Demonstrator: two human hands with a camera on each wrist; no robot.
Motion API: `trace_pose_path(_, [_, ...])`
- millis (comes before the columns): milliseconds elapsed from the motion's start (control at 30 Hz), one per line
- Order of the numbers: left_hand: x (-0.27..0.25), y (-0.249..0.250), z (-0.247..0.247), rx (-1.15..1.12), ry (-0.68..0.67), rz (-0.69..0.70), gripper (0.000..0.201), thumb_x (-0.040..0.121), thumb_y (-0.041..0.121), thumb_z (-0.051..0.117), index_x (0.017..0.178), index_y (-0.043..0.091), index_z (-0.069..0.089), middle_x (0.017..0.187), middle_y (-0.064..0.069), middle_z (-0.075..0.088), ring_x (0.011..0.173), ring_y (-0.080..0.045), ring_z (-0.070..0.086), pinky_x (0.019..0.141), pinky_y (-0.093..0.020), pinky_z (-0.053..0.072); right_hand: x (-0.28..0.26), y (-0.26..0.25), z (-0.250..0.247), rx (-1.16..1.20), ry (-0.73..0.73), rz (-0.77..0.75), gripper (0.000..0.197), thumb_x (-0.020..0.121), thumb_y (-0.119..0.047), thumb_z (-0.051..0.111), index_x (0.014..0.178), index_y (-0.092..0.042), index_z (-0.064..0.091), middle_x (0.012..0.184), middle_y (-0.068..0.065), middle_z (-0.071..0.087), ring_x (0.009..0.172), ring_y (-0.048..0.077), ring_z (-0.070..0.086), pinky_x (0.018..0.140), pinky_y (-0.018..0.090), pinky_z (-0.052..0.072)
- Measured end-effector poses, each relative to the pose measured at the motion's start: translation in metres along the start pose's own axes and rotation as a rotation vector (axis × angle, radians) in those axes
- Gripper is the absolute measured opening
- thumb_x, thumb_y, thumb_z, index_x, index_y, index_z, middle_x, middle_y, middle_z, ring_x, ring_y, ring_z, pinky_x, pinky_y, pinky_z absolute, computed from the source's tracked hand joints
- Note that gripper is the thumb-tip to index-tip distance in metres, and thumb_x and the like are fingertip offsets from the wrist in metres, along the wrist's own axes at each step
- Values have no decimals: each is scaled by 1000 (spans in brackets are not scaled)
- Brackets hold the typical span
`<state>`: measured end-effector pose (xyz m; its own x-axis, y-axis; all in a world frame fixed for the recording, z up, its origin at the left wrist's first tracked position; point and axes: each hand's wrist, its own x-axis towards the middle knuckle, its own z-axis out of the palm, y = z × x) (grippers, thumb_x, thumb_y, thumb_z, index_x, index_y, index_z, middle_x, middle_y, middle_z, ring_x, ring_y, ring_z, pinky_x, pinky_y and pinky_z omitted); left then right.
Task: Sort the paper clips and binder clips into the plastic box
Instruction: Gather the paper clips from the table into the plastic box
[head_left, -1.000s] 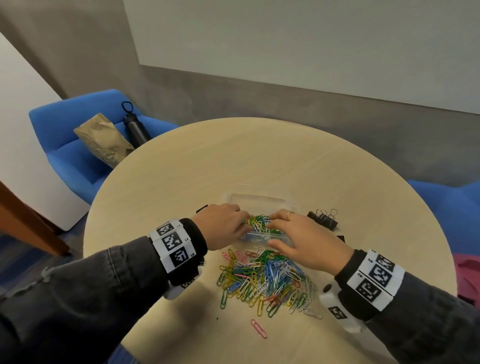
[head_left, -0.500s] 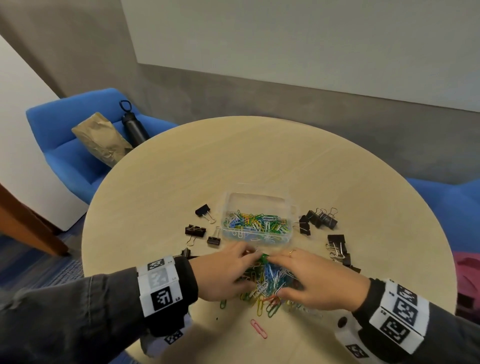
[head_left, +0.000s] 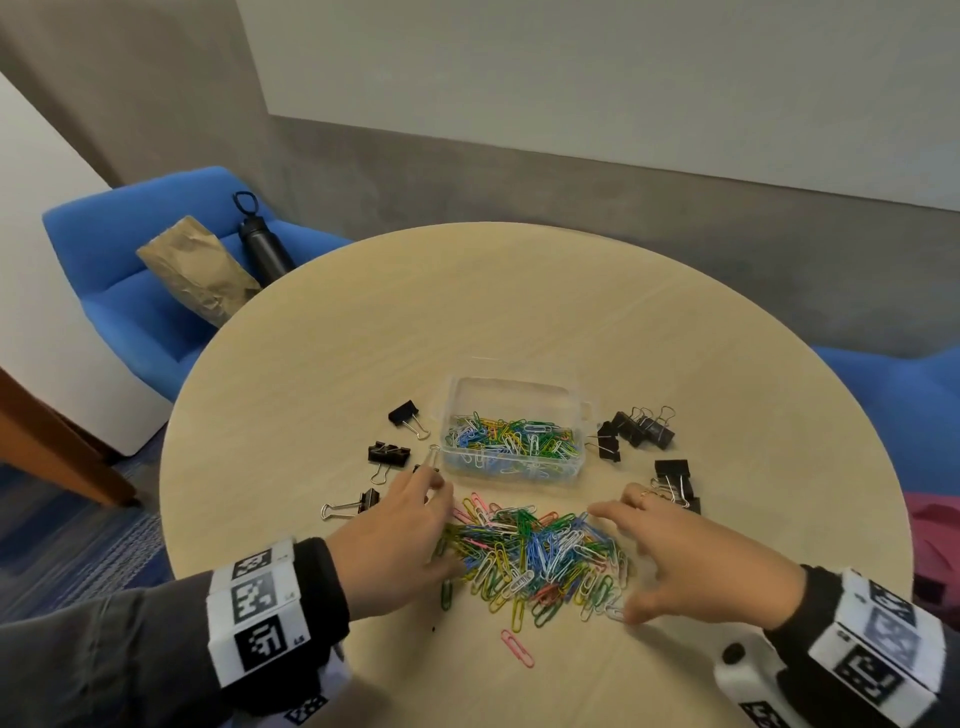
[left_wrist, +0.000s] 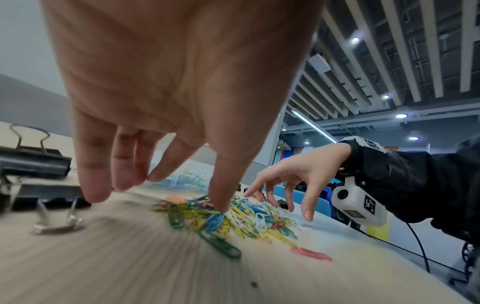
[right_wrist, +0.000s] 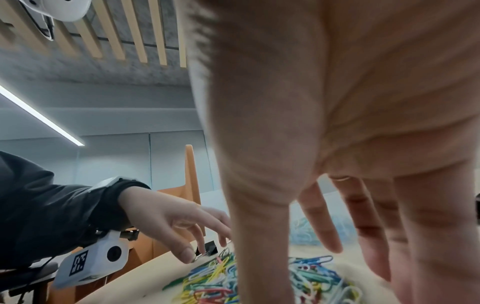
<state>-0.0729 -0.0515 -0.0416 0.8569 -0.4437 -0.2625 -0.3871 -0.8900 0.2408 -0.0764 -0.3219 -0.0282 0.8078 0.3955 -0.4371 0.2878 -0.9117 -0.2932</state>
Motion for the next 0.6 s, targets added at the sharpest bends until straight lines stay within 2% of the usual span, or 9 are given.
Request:
trace_pose_path(67, [1,1,1,-27,-15,-26,75,87,59,51,143,15,27,142,-1,22,127,-14,30,107,-25,34,4,-4,4,-3,3,10,106,63,-45,82,148,-28,21,114,-12,29,105,9,45,90,20,44])
trace_pose_path(133, [4,3,3,-96,-51,-11,83,81,60,60,144,18,25,139,0,22,124,-14,32,106,-25,37,9,-8,8,-1,9,4,110,60,-47,84,148,-26,21,118,-9,30,106,11,46,92,22,45])
trace_pose_path(233, [10,9,8,-141,-99,49,107,72,51,75,151,23,8,140,-1,20,127,-17,30,110,-27,34,16,-18,11,4,19,-20,109,60,-47,83,147,-22,23,127,-3,31,109,14,48,92,23,44])
trace_pose_path(267, [14,11,9,-144,-92,67,109,70,47,78,151,24,9,140,-1,21,127,-18,31,110,-28,34,18,-21,12,8,23,-28,106,61,-47,83,146,-21,25,131,-2,31,112,15,47,94,24,44])
trace_pose_path(333, [22,14,10,-146,-60,104,100,70,40,80,149,25,20,136,-2,27,123,-18,35,109,-30,36,23,-27,12,14,54,-46,94,65,-44,81,141,-21,33,130,-2,34,112,15,47,94,26,46])
trace_pose_path(433, [31,17,8,-104,-6,141,72,74,35,77,136,25,42,129,-1,39,114,-19,46,100,-32,43,28,-32,12,29,119,-77,68,70,-38,79,129,-26,48,120,-6,42,103,12,48,88,27,48])
trace_pose_path(500, [34,19,4,-65,33,143,57,80,30,73,130,23,47,124,-1,47,110,-21,51,95,-35,46,30,-32,10,22,144,-86,52,73,-33,77,121,-28,56,115,-8,47,101,11,49,87,28,49])
trace_pose_path(600, [37,22,0,22,70,150,40,88,18,63,126,20,52,121,-3,54,110,-23,54,91,-33,45,32,-28,6,24,204,-99,33,80,-29,72,112,-31,65,103,-12,53,89,4,50,77,19,43])
